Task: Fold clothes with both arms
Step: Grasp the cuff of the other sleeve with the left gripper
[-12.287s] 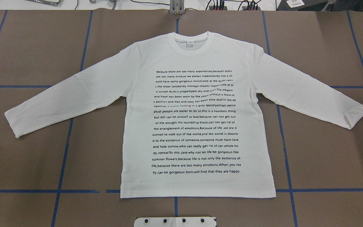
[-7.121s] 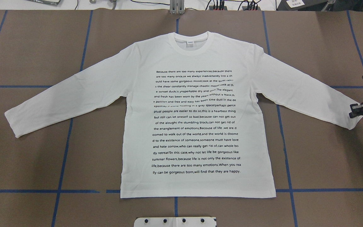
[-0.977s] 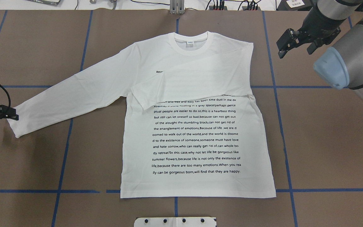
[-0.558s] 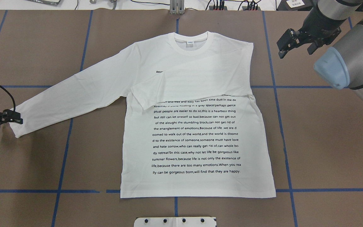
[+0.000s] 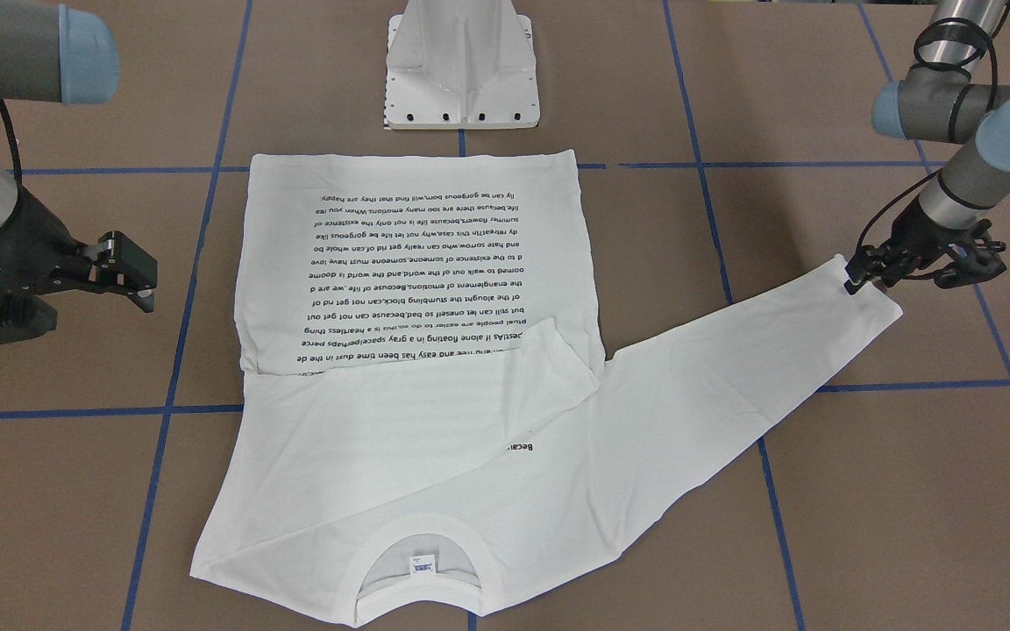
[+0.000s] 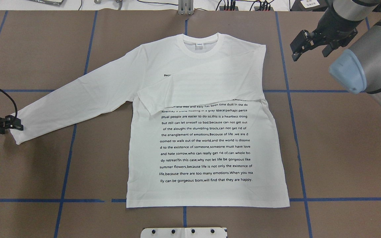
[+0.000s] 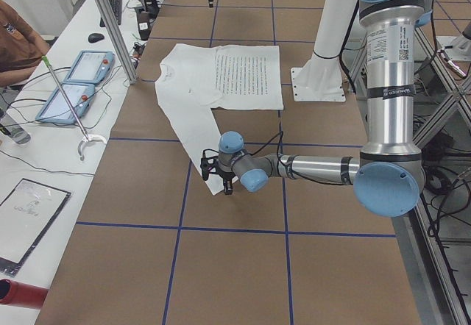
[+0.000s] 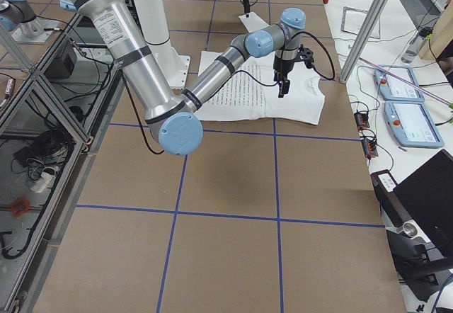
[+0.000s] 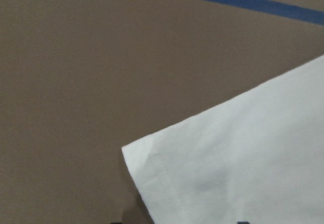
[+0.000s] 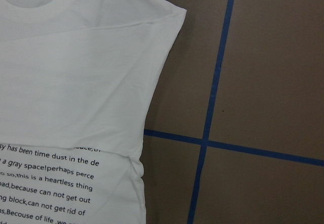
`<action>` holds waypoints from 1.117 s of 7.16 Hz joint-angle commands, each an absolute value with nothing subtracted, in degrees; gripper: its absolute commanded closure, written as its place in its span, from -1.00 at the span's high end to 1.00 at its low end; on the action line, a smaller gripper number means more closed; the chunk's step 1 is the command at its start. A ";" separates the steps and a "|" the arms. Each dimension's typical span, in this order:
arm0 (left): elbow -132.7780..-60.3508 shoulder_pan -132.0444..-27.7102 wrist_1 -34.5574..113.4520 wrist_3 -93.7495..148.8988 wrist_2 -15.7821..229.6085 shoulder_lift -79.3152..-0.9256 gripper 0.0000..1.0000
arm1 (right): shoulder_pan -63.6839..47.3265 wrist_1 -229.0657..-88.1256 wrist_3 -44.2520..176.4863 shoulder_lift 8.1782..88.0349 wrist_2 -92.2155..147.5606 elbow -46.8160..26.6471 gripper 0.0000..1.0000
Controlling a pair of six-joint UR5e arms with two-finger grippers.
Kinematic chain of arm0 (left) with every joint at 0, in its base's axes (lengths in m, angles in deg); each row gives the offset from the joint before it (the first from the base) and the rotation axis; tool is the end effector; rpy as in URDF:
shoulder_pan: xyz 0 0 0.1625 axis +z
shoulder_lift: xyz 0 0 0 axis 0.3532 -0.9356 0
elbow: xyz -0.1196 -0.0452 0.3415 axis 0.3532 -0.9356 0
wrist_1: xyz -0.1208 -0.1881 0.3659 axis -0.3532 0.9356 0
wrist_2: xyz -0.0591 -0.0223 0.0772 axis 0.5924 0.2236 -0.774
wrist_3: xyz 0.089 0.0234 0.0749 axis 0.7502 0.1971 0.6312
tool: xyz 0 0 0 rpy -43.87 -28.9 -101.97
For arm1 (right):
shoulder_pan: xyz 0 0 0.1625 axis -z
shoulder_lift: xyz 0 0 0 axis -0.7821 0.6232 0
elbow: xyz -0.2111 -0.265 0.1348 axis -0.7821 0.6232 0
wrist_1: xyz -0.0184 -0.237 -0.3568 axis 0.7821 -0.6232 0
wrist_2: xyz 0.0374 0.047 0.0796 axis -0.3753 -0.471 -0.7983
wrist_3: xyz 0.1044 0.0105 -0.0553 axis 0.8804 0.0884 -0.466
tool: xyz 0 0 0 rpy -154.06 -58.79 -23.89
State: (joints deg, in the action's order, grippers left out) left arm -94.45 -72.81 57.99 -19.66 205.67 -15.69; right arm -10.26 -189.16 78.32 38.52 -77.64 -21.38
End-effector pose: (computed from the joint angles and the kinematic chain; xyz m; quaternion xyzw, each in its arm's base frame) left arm 0.2591 -0.4529 0.5856 0.0181 0.4042 -0.1050 0.9084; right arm -0.2342 -0.5612 0.2344 0.0391 -0.3847 -0.0724 0.9194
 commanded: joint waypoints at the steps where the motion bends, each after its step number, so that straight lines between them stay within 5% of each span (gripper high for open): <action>1: -94.54 -72.63 57.99 -19.66 205.61 -15.69 -0.07 | -10.25 -189.16 78.36 38.42 -77.63 -21.33 1.00; 3: -94.89 -72.19 57.91 -19.74 205.70 -15.69 -0.33 | -10.25 -189.16 78.27 38.42 -77.63 -21.33 1.00; 5: -95.94 -72.19 57.56 -19.92 205.79 -15.69 -0.94 | -10.33 -189.16 78.27 38.42 -77.63 -21.33 1.00; 8: -105.04 -72.27 49.52 -20.10 206.40 -15.52 -1.00 | -10.86 -189.16 78.27 39.37 -77.71 -21.68 1.00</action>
